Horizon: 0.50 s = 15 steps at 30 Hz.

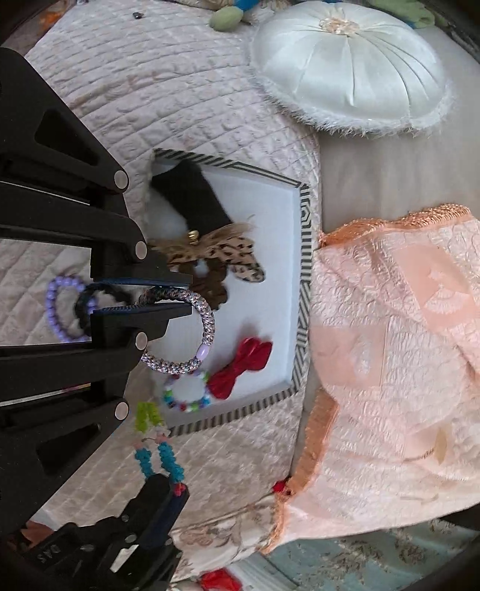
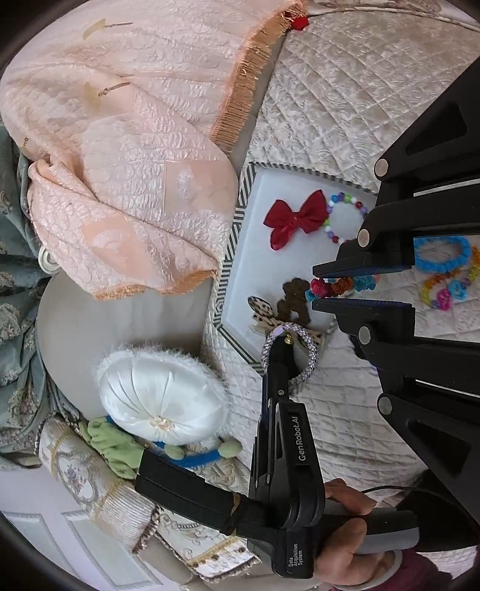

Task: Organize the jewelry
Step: 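Place silver hair tie in tray with left tool while right tool releases bracelet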

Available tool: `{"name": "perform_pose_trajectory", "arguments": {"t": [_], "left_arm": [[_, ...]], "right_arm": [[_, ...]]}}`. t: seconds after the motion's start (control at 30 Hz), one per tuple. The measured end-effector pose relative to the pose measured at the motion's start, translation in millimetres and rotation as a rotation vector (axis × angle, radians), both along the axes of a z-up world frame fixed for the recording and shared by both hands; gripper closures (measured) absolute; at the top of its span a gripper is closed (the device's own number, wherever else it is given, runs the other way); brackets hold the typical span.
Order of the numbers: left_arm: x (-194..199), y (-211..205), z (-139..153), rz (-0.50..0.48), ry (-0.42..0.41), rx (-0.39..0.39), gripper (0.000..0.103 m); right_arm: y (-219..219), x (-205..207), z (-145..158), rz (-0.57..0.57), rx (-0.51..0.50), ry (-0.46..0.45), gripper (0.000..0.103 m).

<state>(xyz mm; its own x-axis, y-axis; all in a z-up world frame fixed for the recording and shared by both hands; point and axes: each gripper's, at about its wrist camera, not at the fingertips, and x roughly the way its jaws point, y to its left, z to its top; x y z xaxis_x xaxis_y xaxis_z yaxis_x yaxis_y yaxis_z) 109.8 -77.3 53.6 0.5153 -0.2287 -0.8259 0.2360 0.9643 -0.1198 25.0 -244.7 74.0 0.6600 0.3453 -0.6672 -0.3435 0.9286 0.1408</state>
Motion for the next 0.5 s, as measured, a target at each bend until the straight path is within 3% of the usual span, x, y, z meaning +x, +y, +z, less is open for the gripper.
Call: {"name": "perform_pose_trajectory", "arguments": {"t": [0.23,0.5], "left_arm": [[44,-13,-27,0.044,0.030,0.012,0.096],[90,-26,-63,0.084,0.065,0.042,0.096]], "right_arm": [[1,40,-17,-0.025,0.033,0.034,0.093],[8,80,-61,-0.030,0.102,0.121,0.093]]}}
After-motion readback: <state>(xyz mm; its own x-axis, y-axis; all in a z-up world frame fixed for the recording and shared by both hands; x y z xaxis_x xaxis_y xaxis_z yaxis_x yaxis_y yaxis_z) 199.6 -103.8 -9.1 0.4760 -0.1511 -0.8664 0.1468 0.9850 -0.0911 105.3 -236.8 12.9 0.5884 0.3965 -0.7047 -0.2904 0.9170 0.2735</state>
